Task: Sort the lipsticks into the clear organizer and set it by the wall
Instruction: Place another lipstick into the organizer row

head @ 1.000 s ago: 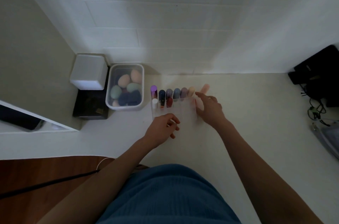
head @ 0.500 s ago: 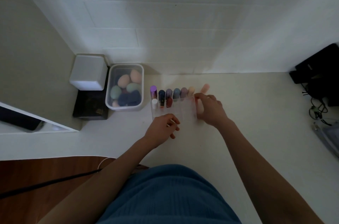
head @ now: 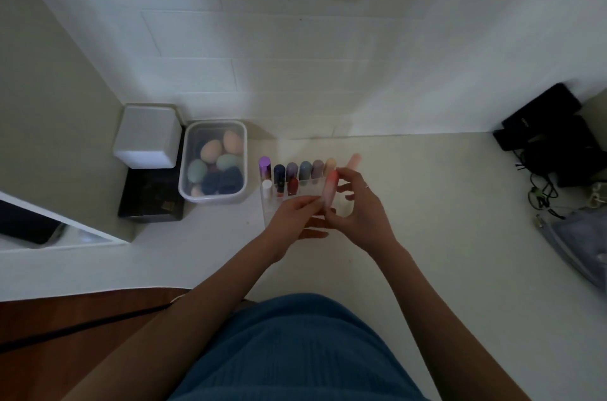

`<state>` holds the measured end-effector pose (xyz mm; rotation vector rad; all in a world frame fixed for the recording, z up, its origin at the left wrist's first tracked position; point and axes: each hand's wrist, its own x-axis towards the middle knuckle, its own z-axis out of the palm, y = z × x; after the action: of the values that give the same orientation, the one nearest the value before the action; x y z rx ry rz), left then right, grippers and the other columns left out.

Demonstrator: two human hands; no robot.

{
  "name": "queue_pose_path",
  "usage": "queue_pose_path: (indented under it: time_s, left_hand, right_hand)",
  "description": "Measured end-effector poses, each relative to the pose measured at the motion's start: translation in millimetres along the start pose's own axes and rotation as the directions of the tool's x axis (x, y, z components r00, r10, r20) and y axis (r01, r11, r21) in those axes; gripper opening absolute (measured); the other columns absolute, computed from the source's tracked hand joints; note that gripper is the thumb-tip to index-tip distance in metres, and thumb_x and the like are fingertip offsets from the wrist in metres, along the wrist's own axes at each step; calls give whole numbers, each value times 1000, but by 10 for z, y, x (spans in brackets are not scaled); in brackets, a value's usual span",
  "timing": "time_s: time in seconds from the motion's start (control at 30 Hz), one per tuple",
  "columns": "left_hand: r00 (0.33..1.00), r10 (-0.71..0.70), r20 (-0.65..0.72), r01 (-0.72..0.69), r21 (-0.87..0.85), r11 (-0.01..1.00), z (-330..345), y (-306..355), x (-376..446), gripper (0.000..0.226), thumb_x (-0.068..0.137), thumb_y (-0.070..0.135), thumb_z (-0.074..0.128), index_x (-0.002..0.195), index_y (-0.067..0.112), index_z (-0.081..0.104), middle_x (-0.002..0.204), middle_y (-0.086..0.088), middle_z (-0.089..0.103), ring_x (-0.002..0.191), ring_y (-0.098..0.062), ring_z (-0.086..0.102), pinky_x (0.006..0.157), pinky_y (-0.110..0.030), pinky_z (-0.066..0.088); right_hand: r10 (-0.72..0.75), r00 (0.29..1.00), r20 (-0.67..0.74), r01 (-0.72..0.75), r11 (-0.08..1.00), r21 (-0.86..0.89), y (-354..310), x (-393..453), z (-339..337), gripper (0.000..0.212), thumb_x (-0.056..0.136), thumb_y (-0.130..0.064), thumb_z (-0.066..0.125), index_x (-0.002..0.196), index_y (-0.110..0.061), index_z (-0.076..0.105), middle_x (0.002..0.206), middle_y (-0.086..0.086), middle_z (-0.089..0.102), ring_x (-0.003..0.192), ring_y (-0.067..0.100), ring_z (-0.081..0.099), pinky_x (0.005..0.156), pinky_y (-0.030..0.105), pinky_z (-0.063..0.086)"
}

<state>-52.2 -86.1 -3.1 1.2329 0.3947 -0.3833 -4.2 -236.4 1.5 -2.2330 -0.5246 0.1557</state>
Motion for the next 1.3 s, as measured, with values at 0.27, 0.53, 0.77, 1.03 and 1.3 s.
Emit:
queue_pose_path:
  time_s: [0.27, 0.53, 0.77, 1.03, 1.3]
  left_hand:
    - [997, 32, -65, -30, 25, 999, -98, -78, -25, 21, 87, 17, 63, 108, 12, 63, 99, -8, 70, 82, -17, 72, 66, -20, 56]
    - [986, 84, -147, -80, 28, 996, -99, -90, -59, 19, 80, 12, 71, 97, 12, 62, 97, -8, 67, 73, -14, 72, 62, -18, 55]
    - [926, 92, -367, -90, 23, 996, -206, -114, -73, 6, 85, 9, 65, 91, 11, 63, 88, -8, 68, 63, -13, 70, 57, -20, 57]
    - [915, 100, -391, -86, 54, 995, -228, -105, -67, 6, 85, 7, 64, 90, 9, 62, 86, -8, 68, 59, -13, 69, 54, -20, 56]
    - [916, 125, -382, -78, 136, 988, -223, -100, -53, 5, 85, 10, 64, 84, 15, 62, 84, -5, 68, 54, -9, 68, 47, -18, 52]
  right_hand:
    - [206, 968, 143, -246, 894, 374, -41, -26, 5, 32, 82, -32, 65, 109, -36, 49, 108, -17, 65, 97, 0, 63, 82, 24, 51]
    - [219, 969, 117, -248, 873, 419, -148, 124, -11, 10, 95, -16, 54, 105, -19, 52, 93, -1, 72, 88, 8, 69, 82, 26, 55]
    - [160, 987, -14, -147, 934, 326, -244, 329, -74, 17, 90, -8, 58, 104, -13, 66, 101, -6, 70, 96, 13, 67, 89, 29, 55]
    - [-4, 998, 63, 0, 997, 75, -256, 339, 141, 20, 88, -6, 60, 104, -11, 72, 105, 6, 60, 93, 8, 58, 84, 11, 39]
    - [-15, 989, 146, 22, 999, -48, -134, 363, 230, 29, 94, -7, 50, 115, -14, 68, 120, 10, 60, 107, 21, 58, 90, 20, 37]
